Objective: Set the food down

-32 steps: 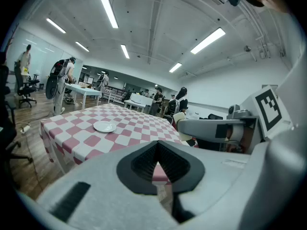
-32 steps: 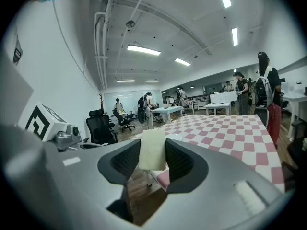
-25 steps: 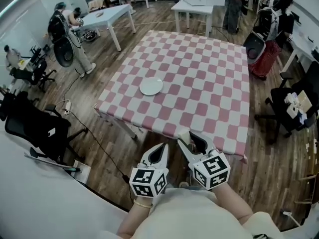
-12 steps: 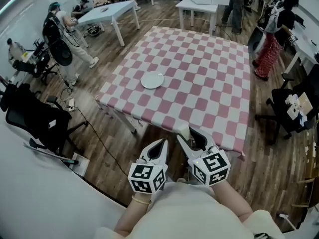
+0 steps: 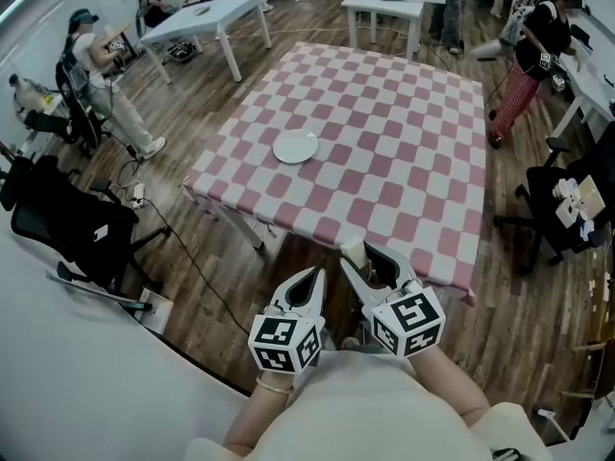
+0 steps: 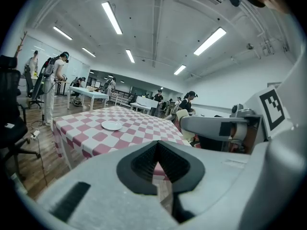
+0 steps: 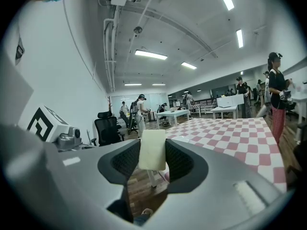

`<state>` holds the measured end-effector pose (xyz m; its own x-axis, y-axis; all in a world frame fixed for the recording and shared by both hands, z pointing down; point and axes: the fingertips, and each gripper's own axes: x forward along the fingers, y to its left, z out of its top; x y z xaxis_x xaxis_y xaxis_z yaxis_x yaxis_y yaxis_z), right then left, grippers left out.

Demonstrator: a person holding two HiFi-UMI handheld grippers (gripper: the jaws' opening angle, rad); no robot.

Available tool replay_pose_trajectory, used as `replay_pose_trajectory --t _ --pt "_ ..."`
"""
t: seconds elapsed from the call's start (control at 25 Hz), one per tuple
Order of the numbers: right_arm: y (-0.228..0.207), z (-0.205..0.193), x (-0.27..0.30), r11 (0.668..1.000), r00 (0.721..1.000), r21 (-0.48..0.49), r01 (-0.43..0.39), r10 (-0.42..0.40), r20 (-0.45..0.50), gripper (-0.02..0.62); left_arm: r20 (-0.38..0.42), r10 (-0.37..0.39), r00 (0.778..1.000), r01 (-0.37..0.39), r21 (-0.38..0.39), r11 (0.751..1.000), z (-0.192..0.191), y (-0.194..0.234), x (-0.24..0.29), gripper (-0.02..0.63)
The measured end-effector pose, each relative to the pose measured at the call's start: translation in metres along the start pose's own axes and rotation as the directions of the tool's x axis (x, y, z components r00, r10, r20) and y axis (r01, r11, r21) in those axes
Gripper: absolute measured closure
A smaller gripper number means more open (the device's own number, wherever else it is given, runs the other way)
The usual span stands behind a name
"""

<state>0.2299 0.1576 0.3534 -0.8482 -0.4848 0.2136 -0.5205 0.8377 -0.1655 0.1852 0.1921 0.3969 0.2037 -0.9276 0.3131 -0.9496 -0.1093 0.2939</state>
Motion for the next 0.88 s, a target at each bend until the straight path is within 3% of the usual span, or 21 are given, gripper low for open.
replay_pose_trajectory --t 0.88 --pt "-0.008 0.024 0.096 0.999 1.000 0.028 0.027 -0.027 0.004 0.426 -0.007 -0.022 1.000 0.021 -0.008 1.000 0.044 0.086 0.036 0.606"
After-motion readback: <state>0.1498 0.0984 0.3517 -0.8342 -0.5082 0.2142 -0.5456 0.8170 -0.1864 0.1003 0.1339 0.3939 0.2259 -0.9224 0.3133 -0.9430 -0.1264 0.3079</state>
